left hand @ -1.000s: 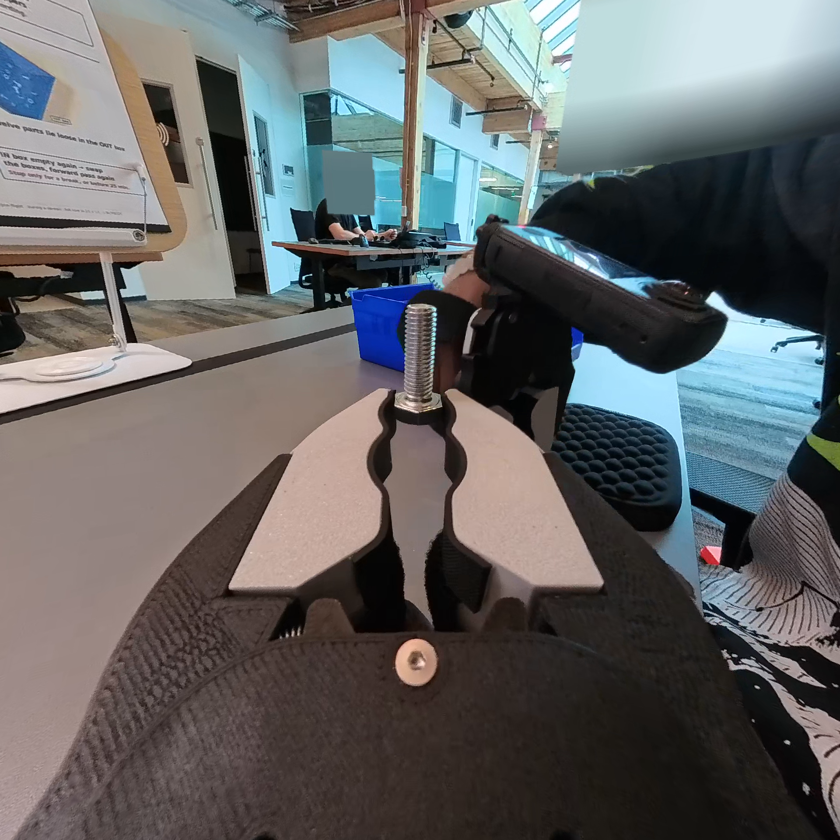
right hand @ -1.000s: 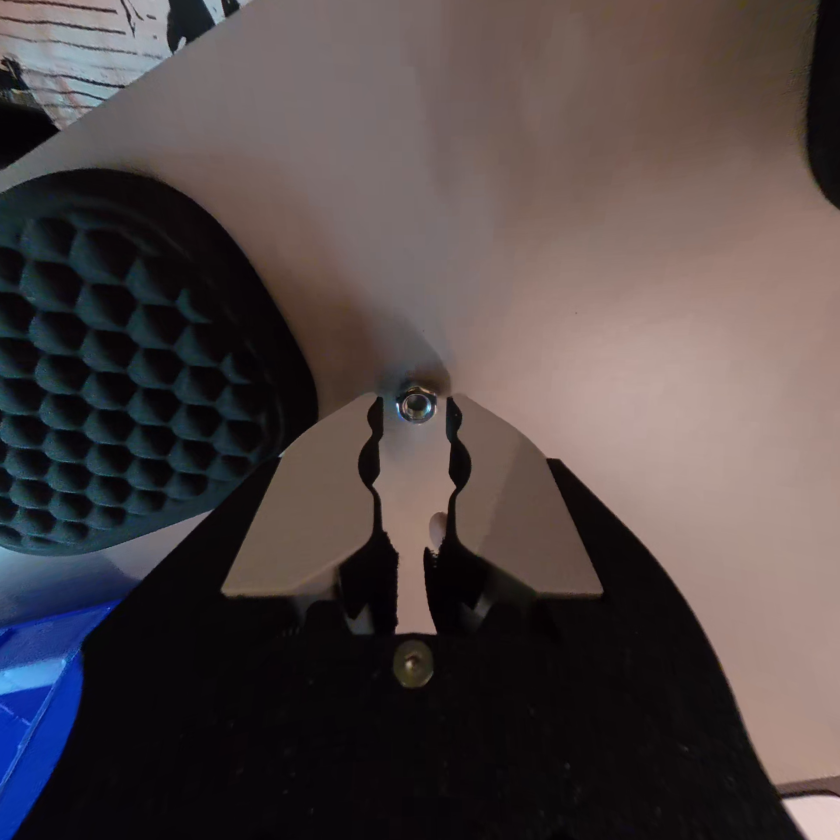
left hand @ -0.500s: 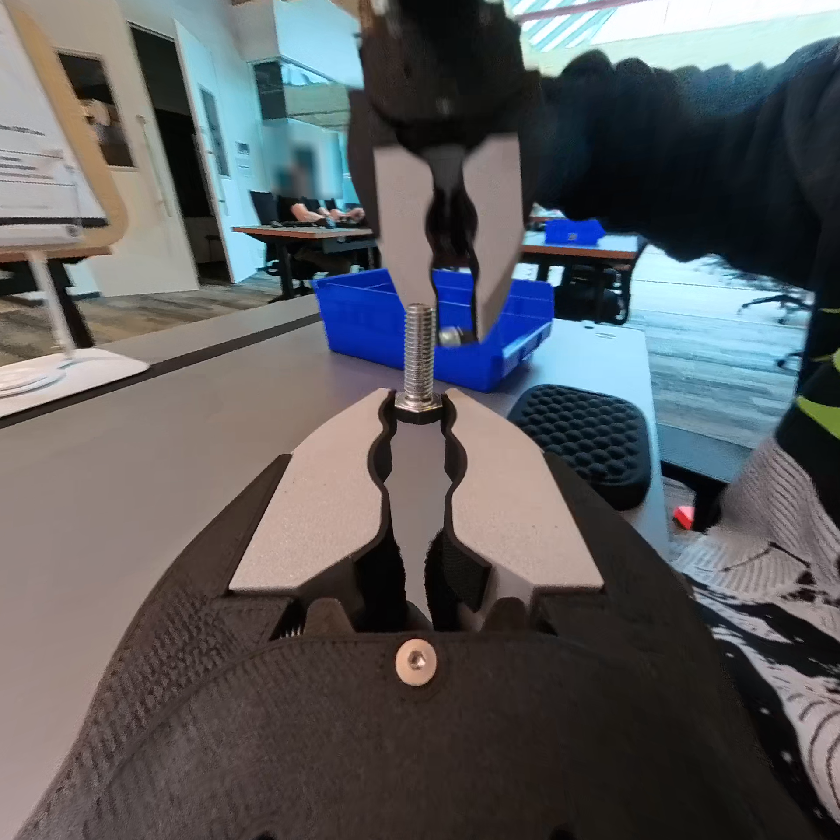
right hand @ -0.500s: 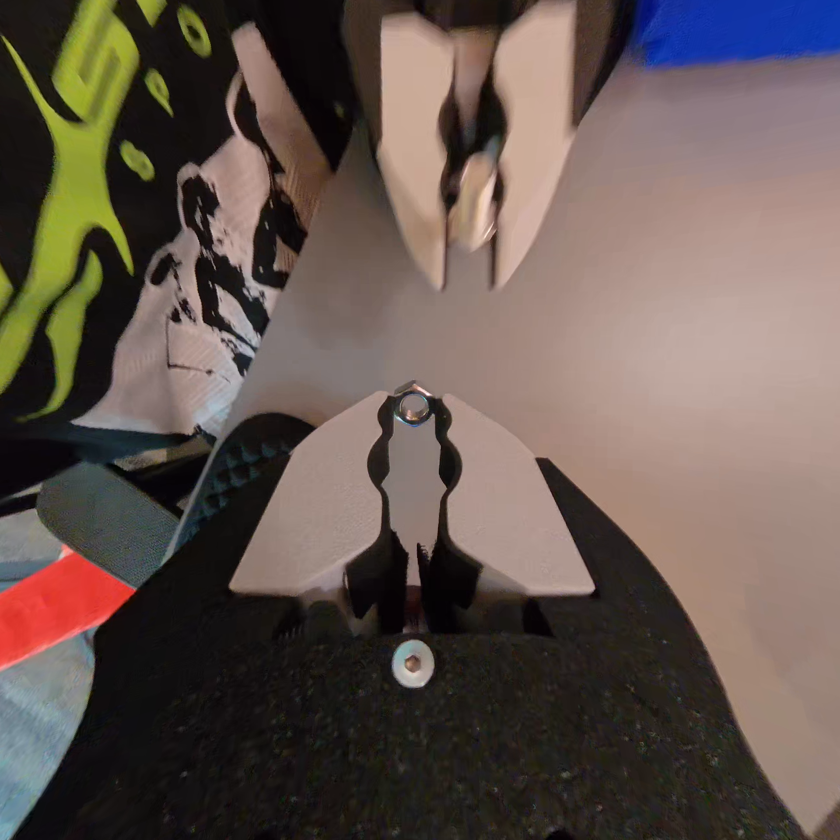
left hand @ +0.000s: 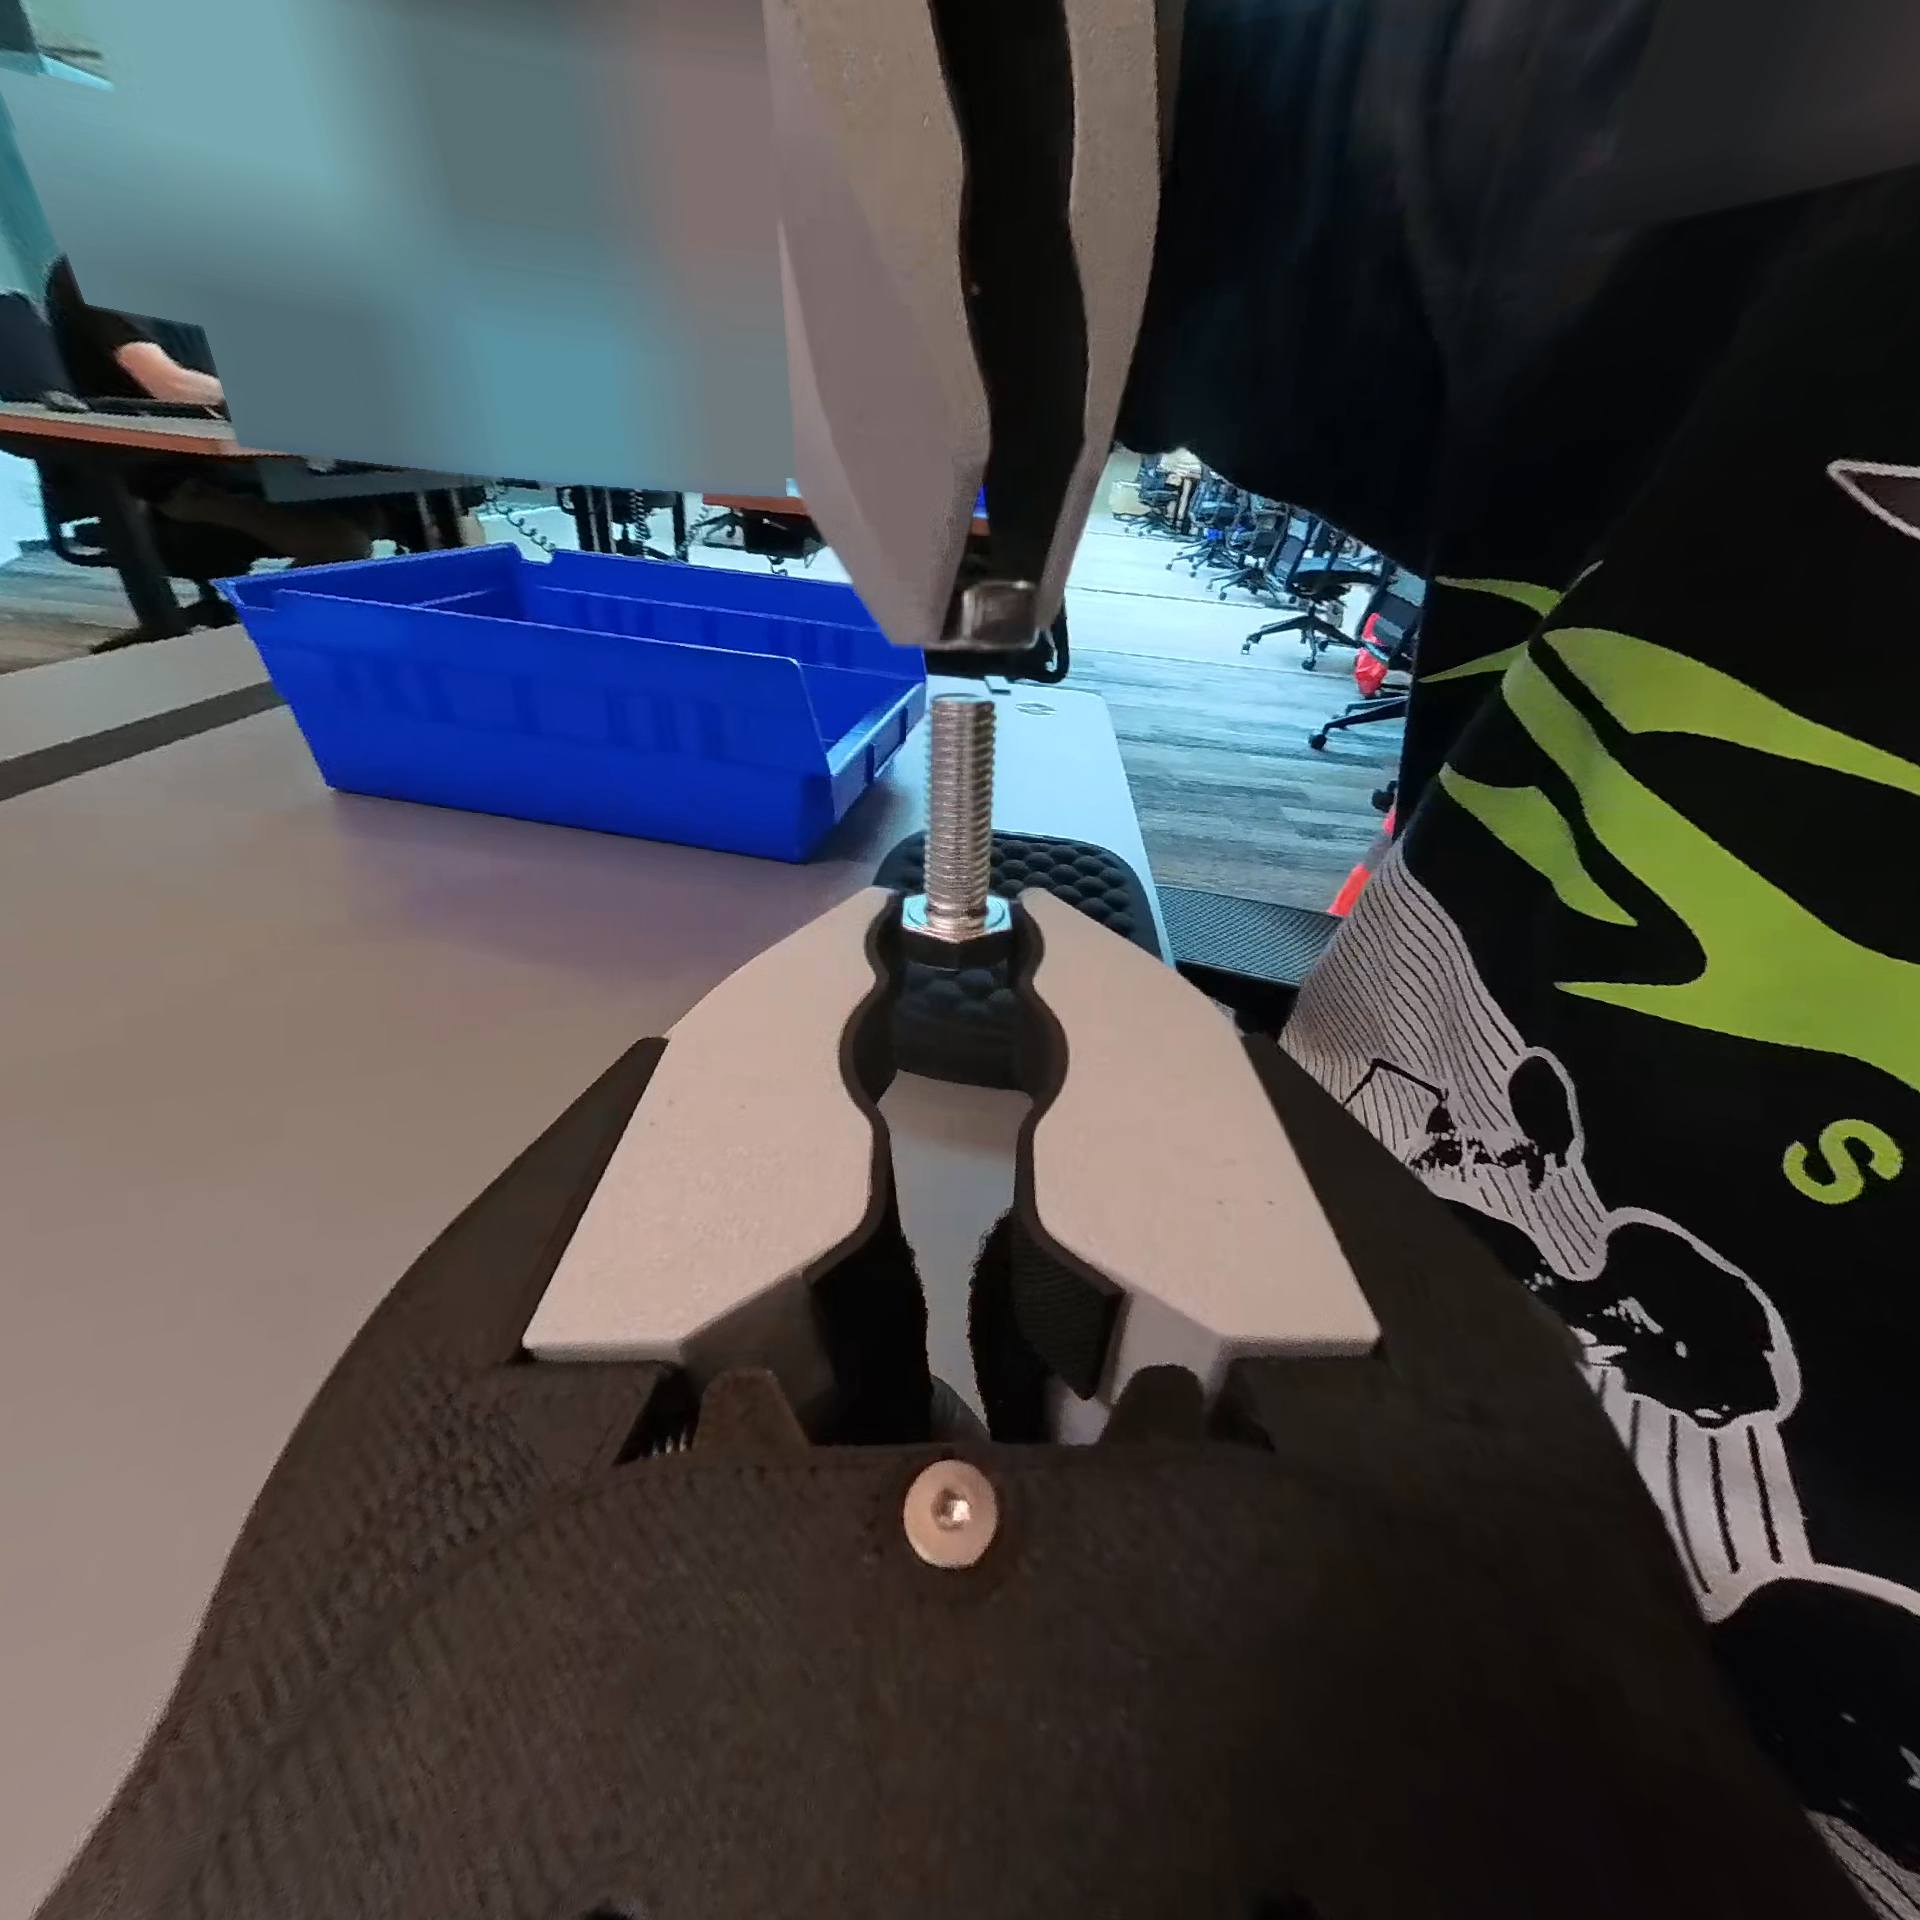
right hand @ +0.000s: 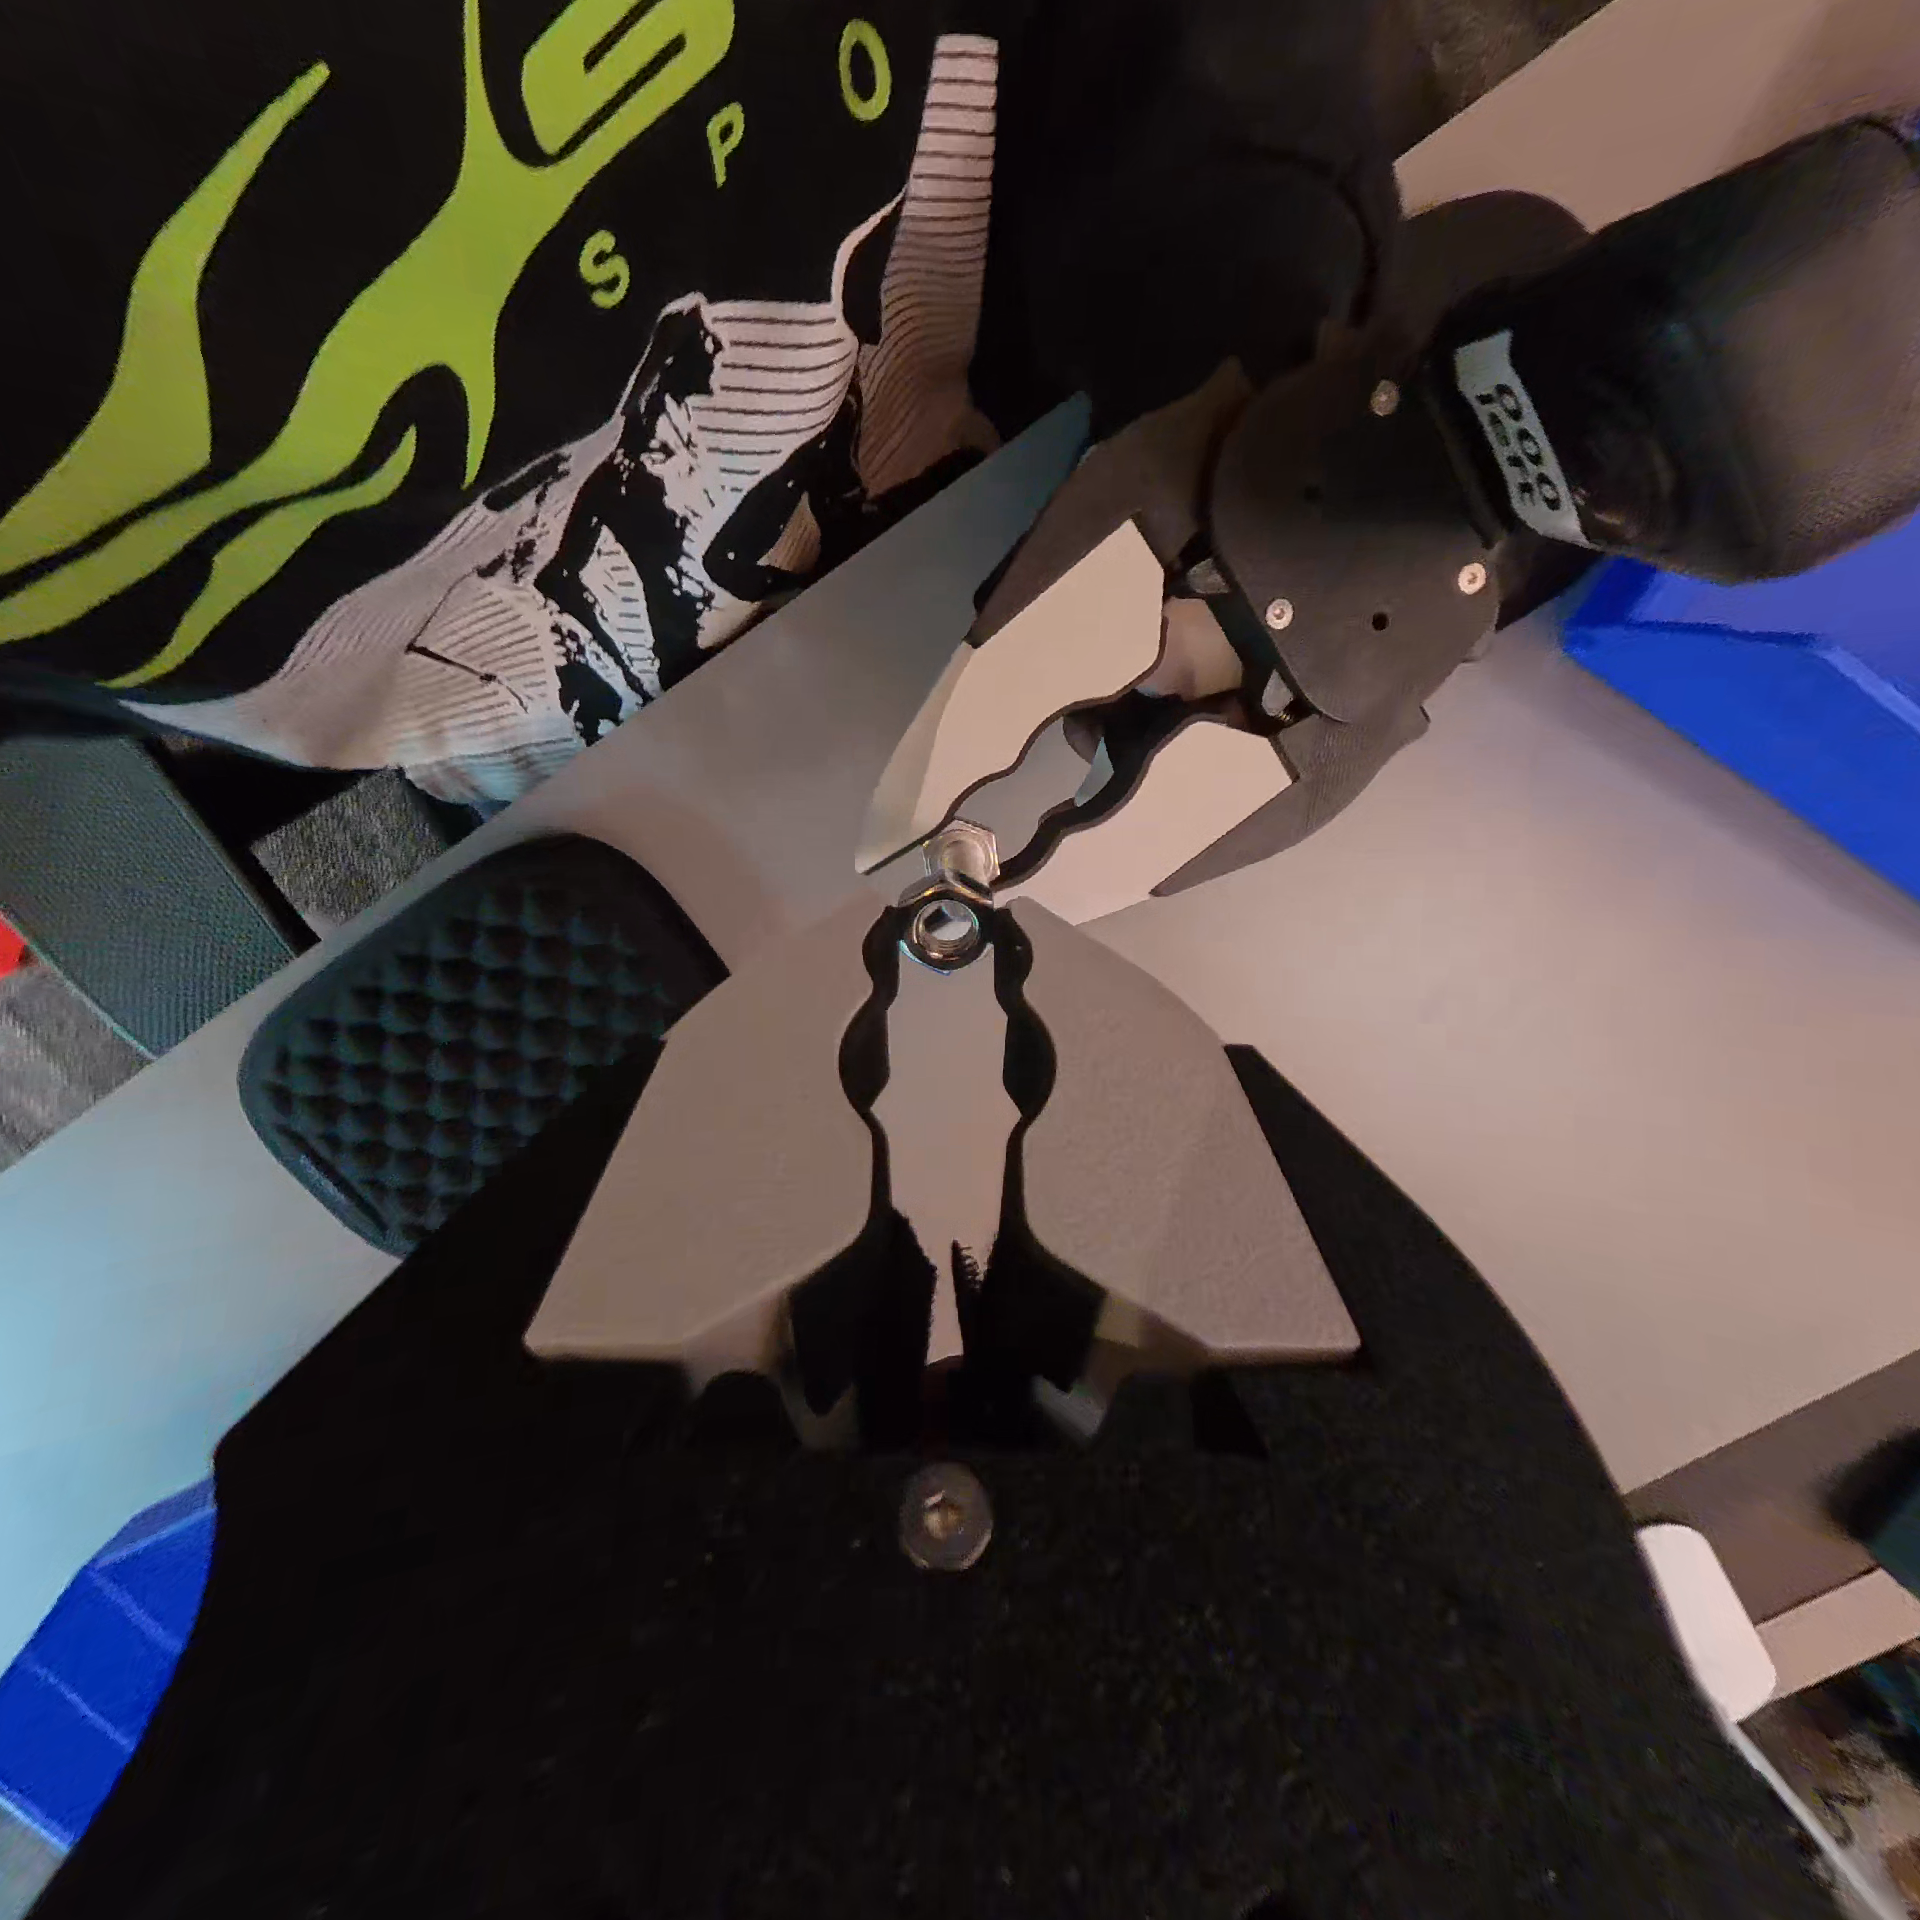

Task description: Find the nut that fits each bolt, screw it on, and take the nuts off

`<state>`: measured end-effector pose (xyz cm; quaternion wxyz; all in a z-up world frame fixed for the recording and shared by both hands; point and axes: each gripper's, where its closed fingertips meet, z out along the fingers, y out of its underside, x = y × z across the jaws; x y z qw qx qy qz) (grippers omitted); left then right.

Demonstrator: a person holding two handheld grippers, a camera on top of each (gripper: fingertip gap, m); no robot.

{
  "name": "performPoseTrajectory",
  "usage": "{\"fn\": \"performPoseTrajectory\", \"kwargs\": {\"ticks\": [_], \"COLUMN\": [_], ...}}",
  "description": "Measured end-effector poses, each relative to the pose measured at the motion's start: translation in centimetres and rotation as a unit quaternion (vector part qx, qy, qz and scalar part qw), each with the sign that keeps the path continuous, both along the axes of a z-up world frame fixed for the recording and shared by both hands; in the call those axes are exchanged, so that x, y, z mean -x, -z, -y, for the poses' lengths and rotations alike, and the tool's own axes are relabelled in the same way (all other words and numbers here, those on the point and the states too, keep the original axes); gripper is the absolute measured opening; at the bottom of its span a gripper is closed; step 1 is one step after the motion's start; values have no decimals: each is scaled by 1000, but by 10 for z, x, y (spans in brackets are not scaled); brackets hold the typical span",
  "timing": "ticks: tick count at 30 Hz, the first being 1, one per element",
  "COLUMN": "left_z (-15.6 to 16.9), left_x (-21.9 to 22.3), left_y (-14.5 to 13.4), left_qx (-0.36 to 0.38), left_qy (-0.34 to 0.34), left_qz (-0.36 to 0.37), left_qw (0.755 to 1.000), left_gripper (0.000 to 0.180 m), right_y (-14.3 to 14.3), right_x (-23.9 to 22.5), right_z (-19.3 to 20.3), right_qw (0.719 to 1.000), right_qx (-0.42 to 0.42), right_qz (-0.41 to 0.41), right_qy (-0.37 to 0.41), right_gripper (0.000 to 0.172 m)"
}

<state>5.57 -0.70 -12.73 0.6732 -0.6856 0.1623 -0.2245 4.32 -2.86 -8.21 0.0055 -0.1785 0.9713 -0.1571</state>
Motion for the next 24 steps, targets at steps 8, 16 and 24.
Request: {"fn": "performPoseTrajectory", "kwargs": {"ticks": [8, 16, 24], "left_z": [0, 0, -14], "left_x": [-3, -6, 22], "left_y": [2, 4, 8], "left_qx": [5, 13, 31], "left_qy": [12, 20, -122], "left_qz": [4, -2, -10], "left_qw": [1000, 1000, 992], "left_gripper": [19, 19, 18], "right_y": [8, 14, 17], "right_x": [0, -1, 23], "right_z": [2, 2, -11], "right_qw": [998, 997, 990], "right_qx": [-42, -51, -55], "right_qz": [9, 22, 34], "right_qy": [-46, -58, 122], "right_gripper": [18, 18, 18]}}
